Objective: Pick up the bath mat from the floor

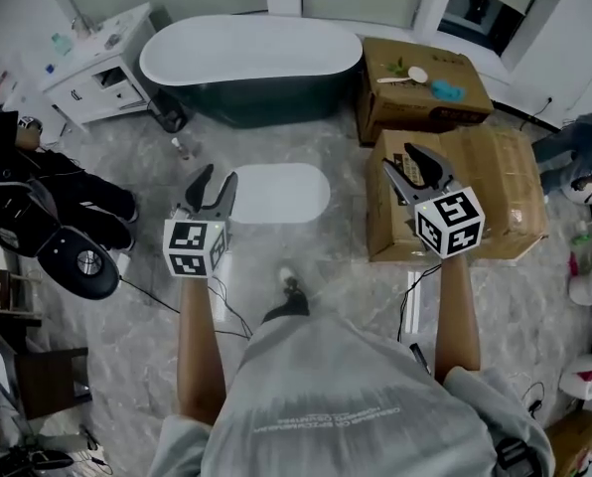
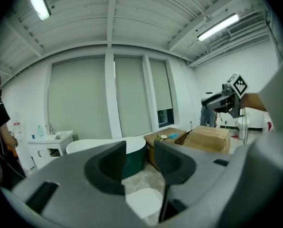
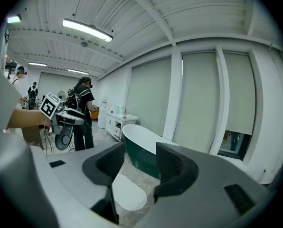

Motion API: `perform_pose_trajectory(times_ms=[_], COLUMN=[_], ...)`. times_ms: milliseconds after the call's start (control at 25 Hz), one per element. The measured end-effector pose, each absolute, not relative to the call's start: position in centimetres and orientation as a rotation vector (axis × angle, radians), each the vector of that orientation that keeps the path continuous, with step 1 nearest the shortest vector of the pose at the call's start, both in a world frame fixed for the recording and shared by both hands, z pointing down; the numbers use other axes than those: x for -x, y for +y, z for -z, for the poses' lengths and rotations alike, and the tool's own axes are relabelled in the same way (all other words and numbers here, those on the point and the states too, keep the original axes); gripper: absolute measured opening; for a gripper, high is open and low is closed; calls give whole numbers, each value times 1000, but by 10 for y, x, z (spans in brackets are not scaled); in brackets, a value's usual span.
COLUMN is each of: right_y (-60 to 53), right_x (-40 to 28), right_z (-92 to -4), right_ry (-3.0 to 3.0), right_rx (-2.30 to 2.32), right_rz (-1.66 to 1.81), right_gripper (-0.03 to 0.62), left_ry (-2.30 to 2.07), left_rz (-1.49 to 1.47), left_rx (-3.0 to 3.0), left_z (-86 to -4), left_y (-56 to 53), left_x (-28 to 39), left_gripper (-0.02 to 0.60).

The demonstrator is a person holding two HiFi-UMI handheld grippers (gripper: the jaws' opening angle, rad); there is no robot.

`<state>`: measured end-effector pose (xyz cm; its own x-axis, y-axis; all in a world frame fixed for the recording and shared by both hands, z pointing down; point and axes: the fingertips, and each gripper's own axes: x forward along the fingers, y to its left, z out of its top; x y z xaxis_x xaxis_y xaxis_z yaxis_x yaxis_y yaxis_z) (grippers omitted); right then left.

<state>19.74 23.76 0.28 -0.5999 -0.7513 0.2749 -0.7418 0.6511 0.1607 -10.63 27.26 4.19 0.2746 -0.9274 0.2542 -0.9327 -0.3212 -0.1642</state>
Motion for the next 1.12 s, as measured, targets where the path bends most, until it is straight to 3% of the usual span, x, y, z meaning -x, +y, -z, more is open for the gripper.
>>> perform_pose_trajectory(times_ms=[480, 1120], right_y=[103, -45], right_x=[-131, -146], right_z=[-37, -171], right_ry=[-2506, -2382], right_rx=[-1144, -1008], right_rz=[-79, -349], right_gripper=[202, 202], left_ry=[-1715, -1512], left_rz=[-518, -741], left_rx=[-2481, -2349], left_z=[-68, -187], left_y=[131, -4], left_x=[169, 154], left_gripper=[187, 187])
